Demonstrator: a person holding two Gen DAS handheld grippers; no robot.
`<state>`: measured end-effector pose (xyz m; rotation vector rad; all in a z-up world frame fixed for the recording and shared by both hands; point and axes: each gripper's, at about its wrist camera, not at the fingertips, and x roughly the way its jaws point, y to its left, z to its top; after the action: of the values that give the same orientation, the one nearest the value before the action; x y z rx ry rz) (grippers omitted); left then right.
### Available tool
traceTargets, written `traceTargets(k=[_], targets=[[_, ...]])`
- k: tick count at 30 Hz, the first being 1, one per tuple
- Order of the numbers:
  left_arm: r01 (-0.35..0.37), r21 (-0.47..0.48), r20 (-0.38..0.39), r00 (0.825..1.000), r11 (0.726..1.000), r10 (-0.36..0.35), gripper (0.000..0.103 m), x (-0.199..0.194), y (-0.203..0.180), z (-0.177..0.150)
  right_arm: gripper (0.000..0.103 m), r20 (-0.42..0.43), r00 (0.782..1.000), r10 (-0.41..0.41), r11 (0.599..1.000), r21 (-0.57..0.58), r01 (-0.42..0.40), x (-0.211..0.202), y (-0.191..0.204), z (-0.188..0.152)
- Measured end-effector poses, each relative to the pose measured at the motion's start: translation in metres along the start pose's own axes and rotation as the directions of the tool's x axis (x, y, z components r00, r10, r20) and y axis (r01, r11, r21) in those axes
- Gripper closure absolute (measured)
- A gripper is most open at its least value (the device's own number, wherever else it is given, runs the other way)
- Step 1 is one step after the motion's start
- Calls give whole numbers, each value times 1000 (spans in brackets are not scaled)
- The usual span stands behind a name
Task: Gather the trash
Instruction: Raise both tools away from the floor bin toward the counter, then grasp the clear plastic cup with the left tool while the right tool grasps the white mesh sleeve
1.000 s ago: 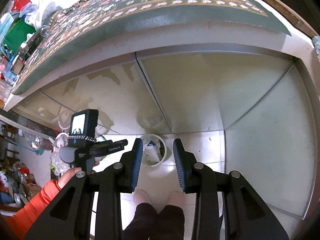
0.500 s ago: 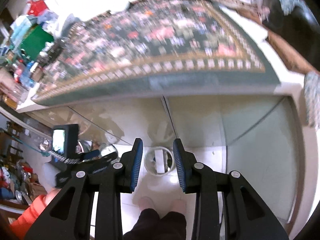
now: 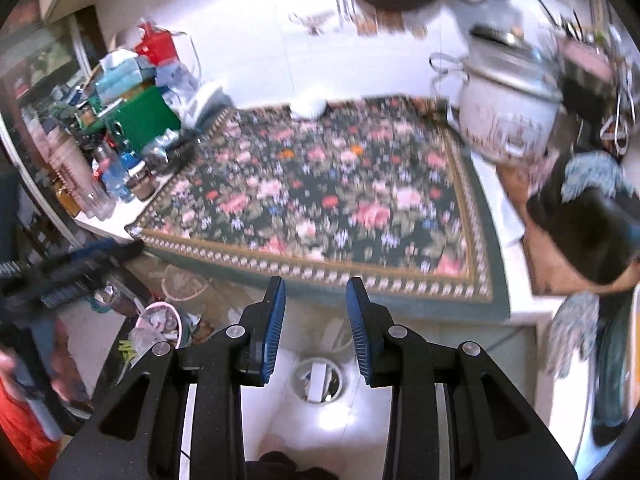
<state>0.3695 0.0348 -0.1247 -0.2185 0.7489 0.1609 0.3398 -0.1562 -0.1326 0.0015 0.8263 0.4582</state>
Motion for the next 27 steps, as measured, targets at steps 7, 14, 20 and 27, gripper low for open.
traceTargets(k=[7,14,20,27], targets=[[-100,-61,135,985,993,108,20,-27,32,45,54,88,996,-3,999,-32,6,-11,0,33],[-162,-119,172,968,980,181,12,9,70,79,34,158,987,-28,998,-51,37,9,5,72],[-164,-98,127,976,982,175,12,84,101,121,33,183,981,-63,997,-21,68,52,19,116],[-183,-93,31,982,979,186,12,190,143,180,33,128,988,-84,995,55,78,125,39,183]])
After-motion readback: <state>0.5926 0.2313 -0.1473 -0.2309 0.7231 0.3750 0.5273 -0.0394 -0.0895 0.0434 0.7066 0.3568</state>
